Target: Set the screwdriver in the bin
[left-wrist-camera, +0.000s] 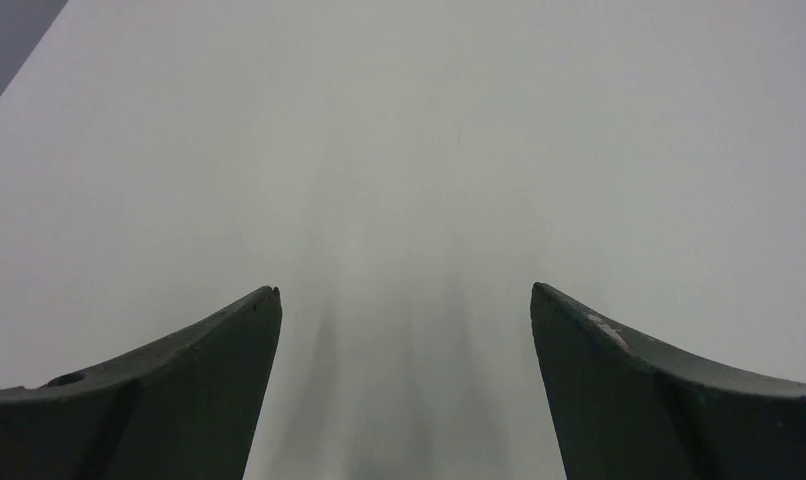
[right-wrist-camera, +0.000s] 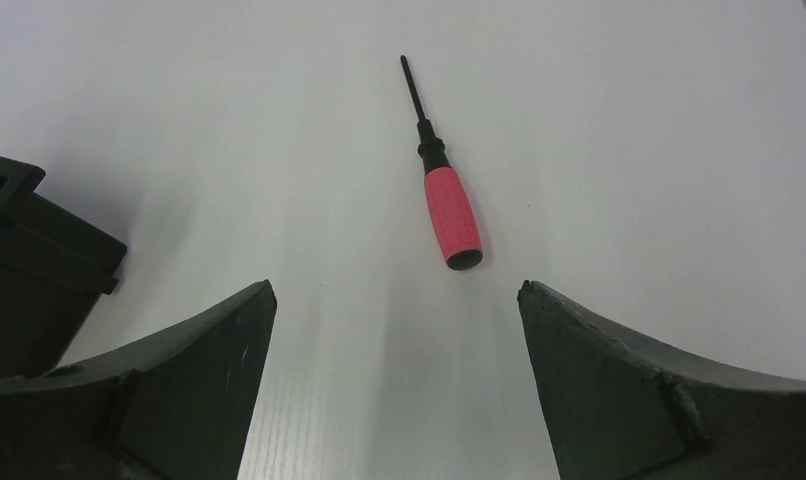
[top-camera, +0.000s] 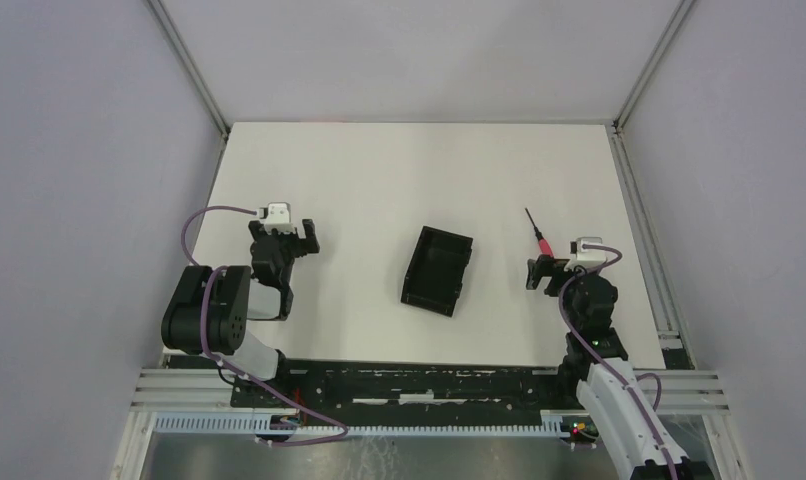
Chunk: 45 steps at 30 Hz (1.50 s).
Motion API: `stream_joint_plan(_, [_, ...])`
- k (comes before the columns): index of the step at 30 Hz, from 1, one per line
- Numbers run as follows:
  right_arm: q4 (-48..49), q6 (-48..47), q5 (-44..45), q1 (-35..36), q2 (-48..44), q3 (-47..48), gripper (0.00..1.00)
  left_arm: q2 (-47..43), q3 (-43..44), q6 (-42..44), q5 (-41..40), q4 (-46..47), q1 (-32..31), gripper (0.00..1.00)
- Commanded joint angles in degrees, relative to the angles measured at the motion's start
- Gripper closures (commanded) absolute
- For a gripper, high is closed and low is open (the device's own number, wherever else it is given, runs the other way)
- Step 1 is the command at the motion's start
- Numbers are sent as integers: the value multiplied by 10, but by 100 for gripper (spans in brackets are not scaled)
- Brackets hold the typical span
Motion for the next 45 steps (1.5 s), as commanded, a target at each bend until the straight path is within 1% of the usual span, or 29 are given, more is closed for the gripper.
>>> stream_joint_plan(1, [-15,-5,13,0,-10,45,2,-9,5,-19,5,15,1,0])
stream_joint_plan(6, [-82,-38,-10,0,2,172,2,-9,5,-19,5,16,1,0])
stream_joint_plan(8, [-155,-47,11,1,48,271,2,-9,5,-19,5,16,1,0])
stream_joint_plan(11, [-297,-74,20,0,155,459,2,-9,5,-19,5,16,1,0])
stream_joint_plan(15, [-491,-142,-17,0,353,690,2,-9,5,-19,5,16,1,0])
stream_joint_plan(16, [-538,-152,-25,-1,399,742,2,-9,5,-19,5,15,1,0])
stream_joint_plan(18, [-602,-165,-45,-1,484,812,2,-9,5,-19,5,15,1,0])
stream_joint_plan(21, [-616,-162,-22,-3,566,828,2,-9,5,-19,5,16,1,0])
stream_joint_plan(22, [-606,-160,-9,-4,583,820,2,-9,5,-19,5,16,1,0])
stream_joint_plan(24, [-587,-160,-10,-7,620,800,3,-9,5,-19,5,16,1,0])
stream_joint_plan(27, [-572,-162,-7,-8,673,771,7,-9,5,-19,5,16,1,0])
stream_joint_plan(34, [-500,-169,-1,-13,734,676,17,-9,5,-19,6,16,1,0])
stream_joint_plan(36, [-485,-168,-1,-16,749,661,23,-9,5,-19,6,16,1,0])
stream_joint_plan(38, [-474,-171,0,-16,764,654,33,-9,5,-19,5,16,1,0])
stream_joint_plan(41, [-462,-177,1,-17,780,651,50,-9,5,-19,5,16,1,0])
stream_joint_plan(44, [-457,-177,9,-17,781,651,64,-9,5,-19,5,15,1,0])
stream_joint_plan(45, [-462,-177,10,-17,782,653,68,-9,5,-19,5,16,1,0])
